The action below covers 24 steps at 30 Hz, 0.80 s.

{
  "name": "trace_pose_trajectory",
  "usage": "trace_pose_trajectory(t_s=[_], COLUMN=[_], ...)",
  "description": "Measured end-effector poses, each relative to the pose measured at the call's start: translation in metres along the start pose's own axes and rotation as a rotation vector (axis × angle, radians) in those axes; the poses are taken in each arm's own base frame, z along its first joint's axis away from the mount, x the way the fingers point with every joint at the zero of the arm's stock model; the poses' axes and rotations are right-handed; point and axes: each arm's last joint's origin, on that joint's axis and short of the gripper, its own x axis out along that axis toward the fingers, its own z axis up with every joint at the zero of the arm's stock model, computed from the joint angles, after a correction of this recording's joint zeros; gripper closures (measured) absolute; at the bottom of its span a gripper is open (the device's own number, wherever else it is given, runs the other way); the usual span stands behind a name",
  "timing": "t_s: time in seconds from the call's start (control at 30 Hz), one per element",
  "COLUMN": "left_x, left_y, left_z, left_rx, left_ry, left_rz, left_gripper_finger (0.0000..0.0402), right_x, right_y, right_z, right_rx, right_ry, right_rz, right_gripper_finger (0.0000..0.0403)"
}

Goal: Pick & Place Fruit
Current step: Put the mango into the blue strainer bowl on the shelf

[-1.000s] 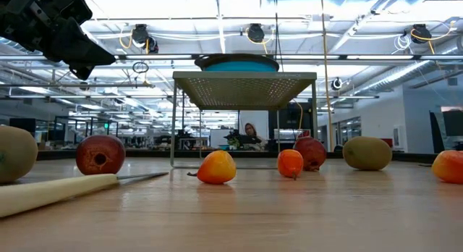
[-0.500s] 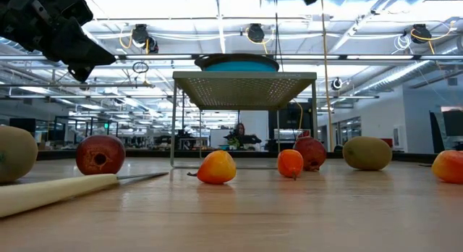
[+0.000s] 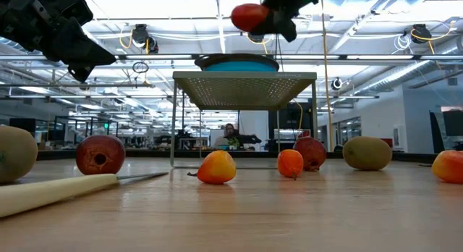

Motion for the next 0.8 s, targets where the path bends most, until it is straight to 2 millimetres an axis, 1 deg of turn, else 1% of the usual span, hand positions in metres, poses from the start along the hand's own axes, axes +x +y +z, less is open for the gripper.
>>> trace_pose_trajectory(t_s=[0.13,0.27,0.4,0.53,0.63,0.8], left_x=[0.0,0.0,0.0,0.0,0.0,0.0], left_y=[0.001,0.002,0.002,0.002,0.002,0.002], left_z=[0.0,0.0,0.001,0.001,0.001,0.001], left_rx=[0.0,0.0,0.0,0.0,0.0,0.0], left_ry=[-0.007,-0.016,-0.02,-0.02,-0.02,-0.02], left_rz=[0.025,0.056,0.073,0.072,0.073,0.073], left_gripper_finger=[0.0385,0.0385,0.0385,0.0385,0.0385,0.0385], right_x=[0.011,0.019,0.023,0.024,0.025,0.025], right_y=[-0.012,-0.025,-0.036,-0.049,-0.058,-0.071], right_z=[-0.017,-0.03,-0.039,-0.043,-0.044,-0.044], right_rx=[0.027,0.056,0.071,0.094,0.178,0.364], right_ry=[0.058,0.094,0.125,0.14,0.088,-0.054], right_rz=[-0.048,-0.1,-0.13,-0.161,-0.148,-0.052], right_gripper_finger=[0.0167,0.0167,0.0167,0.0167,0.0167,0.0167])
